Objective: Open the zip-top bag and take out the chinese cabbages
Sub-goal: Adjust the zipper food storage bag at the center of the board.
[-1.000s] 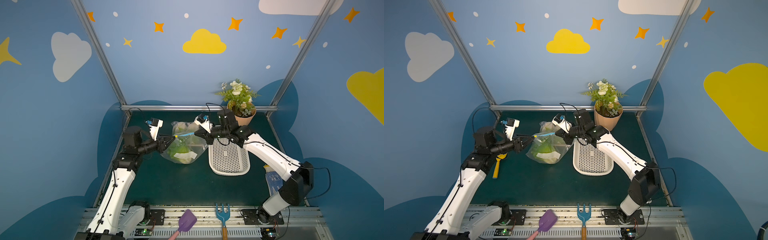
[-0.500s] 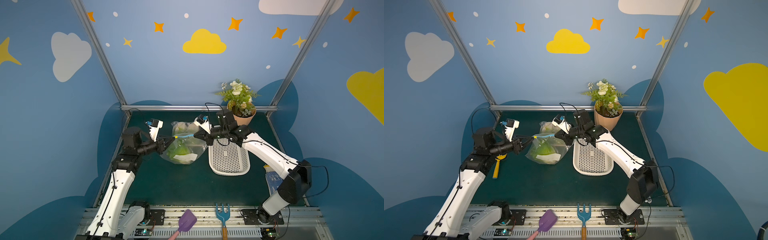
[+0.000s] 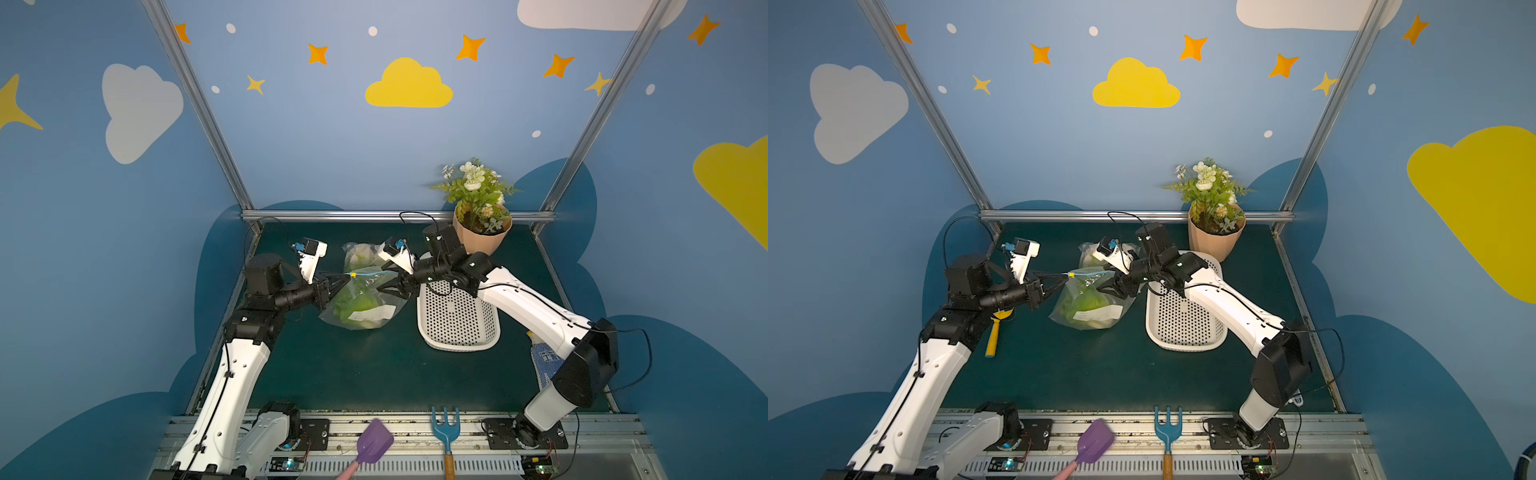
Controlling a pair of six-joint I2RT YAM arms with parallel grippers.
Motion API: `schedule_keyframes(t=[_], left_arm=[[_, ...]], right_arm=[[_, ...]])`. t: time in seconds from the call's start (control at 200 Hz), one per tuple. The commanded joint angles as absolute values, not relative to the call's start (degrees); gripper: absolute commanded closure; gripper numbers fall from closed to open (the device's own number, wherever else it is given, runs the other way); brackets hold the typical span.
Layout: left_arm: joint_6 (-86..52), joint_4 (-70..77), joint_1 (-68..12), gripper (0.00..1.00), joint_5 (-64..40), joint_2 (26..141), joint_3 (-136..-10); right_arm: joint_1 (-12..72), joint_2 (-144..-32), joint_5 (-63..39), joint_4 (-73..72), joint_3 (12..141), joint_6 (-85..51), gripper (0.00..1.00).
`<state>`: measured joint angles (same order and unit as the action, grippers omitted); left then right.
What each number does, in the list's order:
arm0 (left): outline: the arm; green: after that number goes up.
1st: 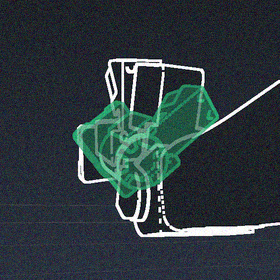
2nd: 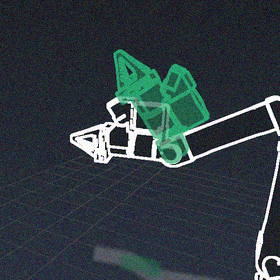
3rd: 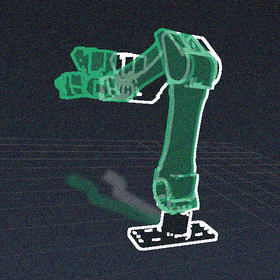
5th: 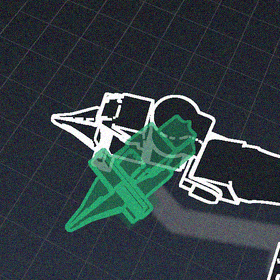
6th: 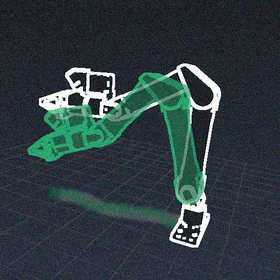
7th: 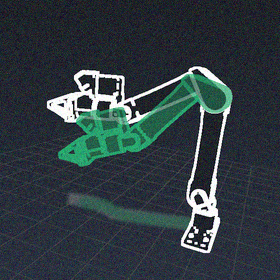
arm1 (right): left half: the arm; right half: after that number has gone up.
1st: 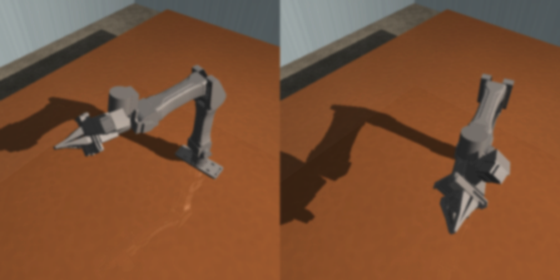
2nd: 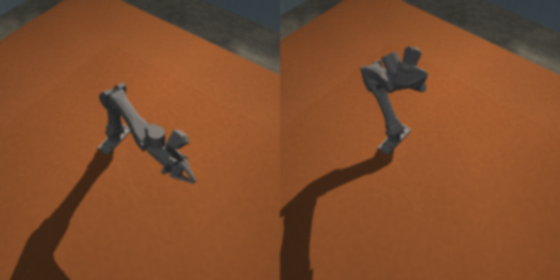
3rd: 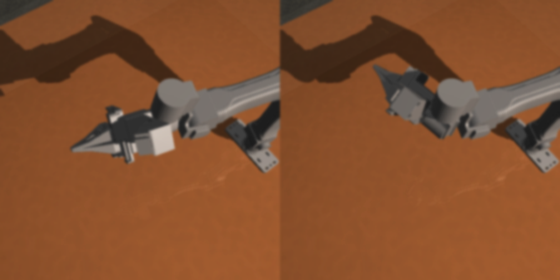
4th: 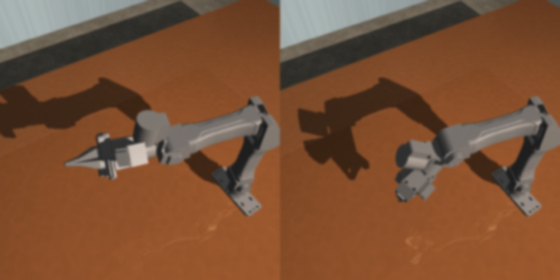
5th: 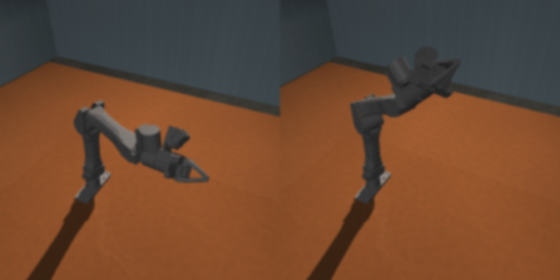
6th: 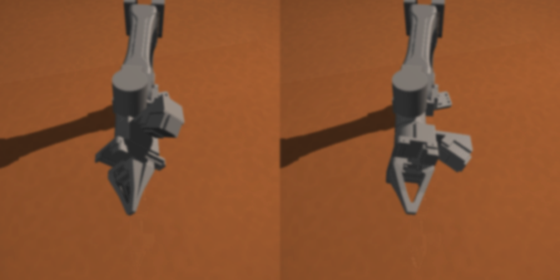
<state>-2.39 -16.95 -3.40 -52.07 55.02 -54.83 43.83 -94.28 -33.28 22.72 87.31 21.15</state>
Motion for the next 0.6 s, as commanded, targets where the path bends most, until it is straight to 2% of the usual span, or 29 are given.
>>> schedule_keyframes(t=[0.0,0.065,0.34,0.506,0.596], left_arm=[[-2.65,-15.91,-3.61,0.89,-53.60,54.88,-54.85],[-2.71,-15.82,-3.54,0.89,-53.77,54.91,-54.80],[-3.37,-15.14,-3.70,0.86,-53.91,55.01,-54.49],[-3.60,-15.02,-4.04,0.86,-54.48,55.05,-54.47],[-3.44,-15.11,-4.16,0.86,-54.40,54.99,-54.40]], right_arm=[[44.87,-93.37,-31.10,20.67,88.76,23.18,0.35],[45.04,-93.37,-31.35,19.71,88.61,23.28,0.35],[45.21,-93.75,-35.05,18.20,89.24,23.78,0.59],[45.26,-94.73,-37.37,18.66,90.37,23.73,0.61],[45.23,-94.93,-37.99,18.87,90.88,23.57,0.66]])
